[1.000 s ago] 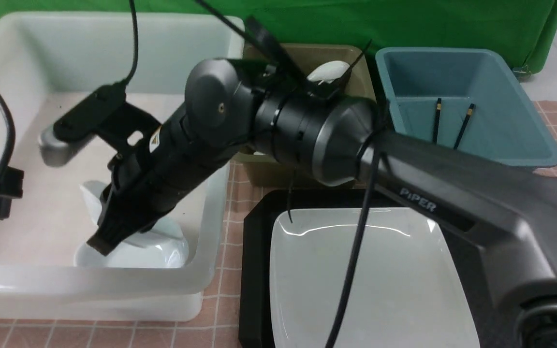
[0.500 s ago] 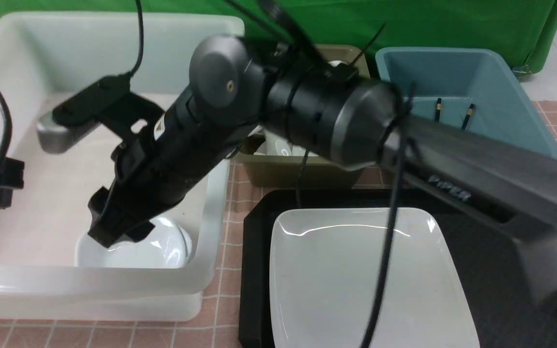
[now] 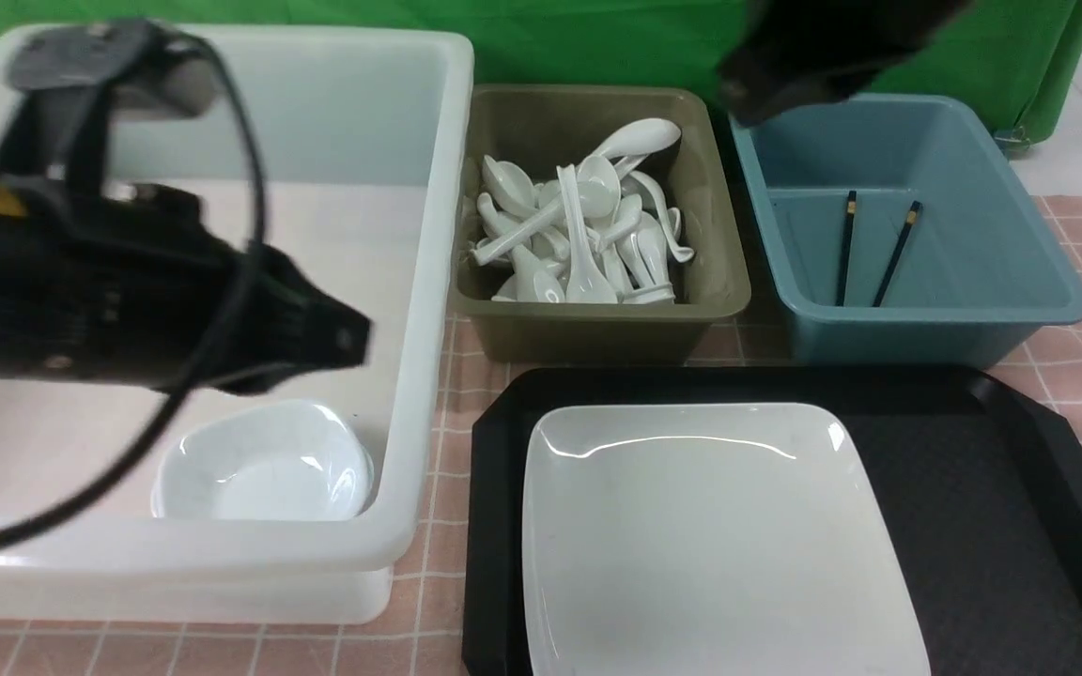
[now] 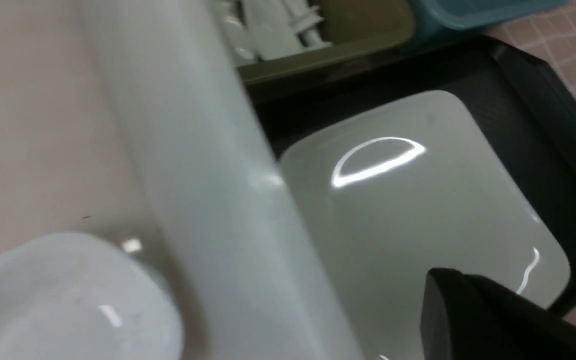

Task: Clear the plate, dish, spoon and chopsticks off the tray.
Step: Use the right arm to grab a plate from the dinner plate

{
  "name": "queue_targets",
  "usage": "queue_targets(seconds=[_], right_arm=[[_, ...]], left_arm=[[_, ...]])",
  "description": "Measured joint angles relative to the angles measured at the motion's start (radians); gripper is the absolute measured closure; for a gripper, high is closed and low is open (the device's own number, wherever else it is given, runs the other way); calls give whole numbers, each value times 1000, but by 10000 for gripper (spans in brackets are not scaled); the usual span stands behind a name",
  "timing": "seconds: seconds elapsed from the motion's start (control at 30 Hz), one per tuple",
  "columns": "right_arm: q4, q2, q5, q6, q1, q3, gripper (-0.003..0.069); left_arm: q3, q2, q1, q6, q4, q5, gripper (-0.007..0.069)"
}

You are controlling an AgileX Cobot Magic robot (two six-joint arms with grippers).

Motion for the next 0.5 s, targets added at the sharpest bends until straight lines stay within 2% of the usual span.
queue_targets(seconds=[0.1,0.17,0.27,0.33,0.37,0.5], right_arm=[[-5,-106,-1,18,-133,165,629],[0,-163,-9,23,-228,322,629],[66,-198,-66,16,-320,525,617],[91,-199,-93,10,-338,578,605],[143,-196,-157,-11,-368,675,570],[253,-174,-287,-69,-397,822,467]], left_arm=[[-41,89,-156,-87,82,-20,636],[-87,152,-219,-149,156,-15,636],[-153,222,-242,-199,223,30,636],[-169,237,-241,-207,240,45,636],[-193,252,-230,-214,263,70,636],[-211,256,-192,-217,296,74,634]])
